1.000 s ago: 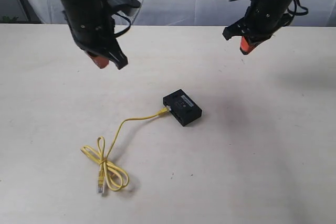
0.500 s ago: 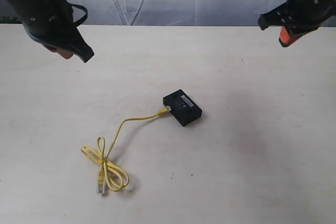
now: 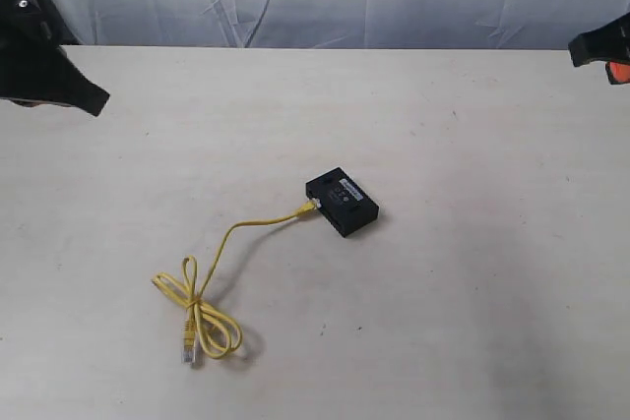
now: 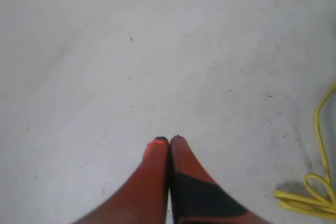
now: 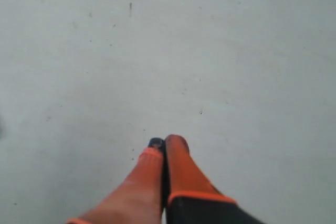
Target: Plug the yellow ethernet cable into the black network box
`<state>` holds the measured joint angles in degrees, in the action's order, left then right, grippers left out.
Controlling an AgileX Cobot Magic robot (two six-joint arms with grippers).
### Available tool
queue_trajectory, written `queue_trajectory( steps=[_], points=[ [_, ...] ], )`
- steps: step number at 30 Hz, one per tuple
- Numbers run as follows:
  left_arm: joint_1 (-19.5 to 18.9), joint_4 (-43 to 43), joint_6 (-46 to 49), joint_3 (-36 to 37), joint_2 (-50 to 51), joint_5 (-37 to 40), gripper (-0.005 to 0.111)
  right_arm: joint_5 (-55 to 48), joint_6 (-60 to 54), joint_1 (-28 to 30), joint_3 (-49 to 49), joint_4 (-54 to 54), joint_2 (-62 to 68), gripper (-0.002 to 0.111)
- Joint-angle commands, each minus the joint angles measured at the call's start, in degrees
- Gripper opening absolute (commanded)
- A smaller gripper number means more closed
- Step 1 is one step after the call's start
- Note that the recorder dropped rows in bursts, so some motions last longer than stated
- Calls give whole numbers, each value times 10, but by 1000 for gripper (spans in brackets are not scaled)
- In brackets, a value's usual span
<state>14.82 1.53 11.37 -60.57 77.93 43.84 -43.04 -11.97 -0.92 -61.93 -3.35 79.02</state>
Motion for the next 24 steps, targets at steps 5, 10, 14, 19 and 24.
queue_trajectory(
  steps=[5, 10, 14, 19, 24],
  points=[
    [-4, -21, -5, 70, -121, -59, 0, 111, 1, 3, 106, -12, -142, -1],
    [-4, -21, -8, 140, -240, -111, 0, 172, 1, 3, 174, -26, -257, -1],
    [-4, -21, -9, 190, -340, -159, 0, 231, 1, 3, 230, -63, -357, -1],
    [-4, -32, -9, 254, -429, -202, 0, 281, -2, 3, 300, -63, -461, -1],
    [-4, -36, -9, 302, -475, -230, 0, 314, -1, 3, 354, -63, -523, -1]
  ],
)
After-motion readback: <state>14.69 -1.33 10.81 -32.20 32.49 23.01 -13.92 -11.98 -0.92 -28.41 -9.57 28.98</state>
